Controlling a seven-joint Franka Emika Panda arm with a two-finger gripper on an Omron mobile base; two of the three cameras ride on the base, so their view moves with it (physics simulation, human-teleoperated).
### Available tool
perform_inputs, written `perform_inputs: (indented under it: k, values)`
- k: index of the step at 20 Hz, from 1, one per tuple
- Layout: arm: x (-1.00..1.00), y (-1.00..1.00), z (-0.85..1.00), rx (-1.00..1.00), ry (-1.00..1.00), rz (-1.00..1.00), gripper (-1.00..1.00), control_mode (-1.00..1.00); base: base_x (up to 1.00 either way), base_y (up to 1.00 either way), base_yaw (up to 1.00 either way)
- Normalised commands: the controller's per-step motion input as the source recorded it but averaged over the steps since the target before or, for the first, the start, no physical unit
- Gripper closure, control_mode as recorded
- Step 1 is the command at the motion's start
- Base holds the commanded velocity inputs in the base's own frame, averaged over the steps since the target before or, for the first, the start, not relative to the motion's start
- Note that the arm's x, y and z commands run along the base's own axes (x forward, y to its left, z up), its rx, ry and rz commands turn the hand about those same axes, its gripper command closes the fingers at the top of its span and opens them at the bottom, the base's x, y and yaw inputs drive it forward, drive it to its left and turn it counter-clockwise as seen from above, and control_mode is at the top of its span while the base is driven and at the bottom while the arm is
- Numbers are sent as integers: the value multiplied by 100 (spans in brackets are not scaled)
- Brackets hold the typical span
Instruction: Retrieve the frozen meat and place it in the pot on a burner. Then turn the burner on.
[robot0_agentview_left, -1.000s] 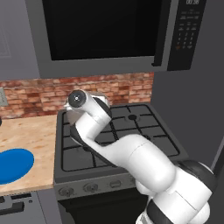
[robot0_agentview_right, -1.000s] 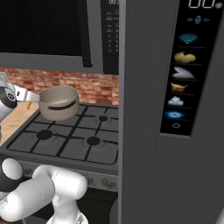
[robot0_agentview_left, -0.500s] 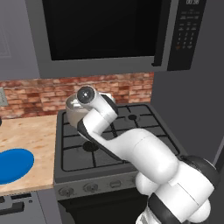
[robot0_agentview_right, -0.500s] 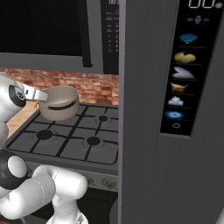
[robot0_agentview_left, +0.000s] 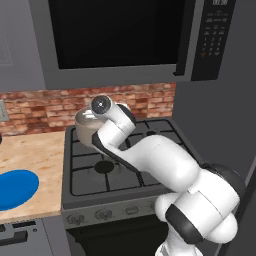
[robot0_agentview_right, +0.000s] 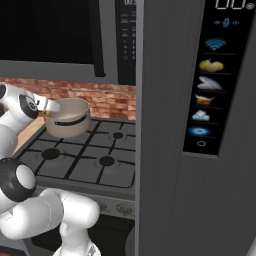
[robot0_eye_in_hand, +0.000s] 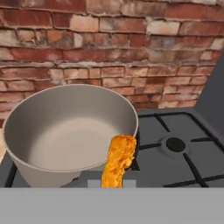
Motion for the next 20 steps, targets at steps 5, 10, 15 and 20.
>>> perform_inputs:
  k: [5, 10, 15, 20]
  values:
    - [37, -1, 0, 0, 0, 5, 100, -100, 0, 0, 0]
    - [33, -3, 0, 0, 0, 3, 100, -100, 0, 0, 0]
    - [28, 0, -7, 0, 0, 5, 100, -100, 0, 0, 0]
    - [24, 0, -16, 0, 0, 5, 100, -100, 0, 0, 0]
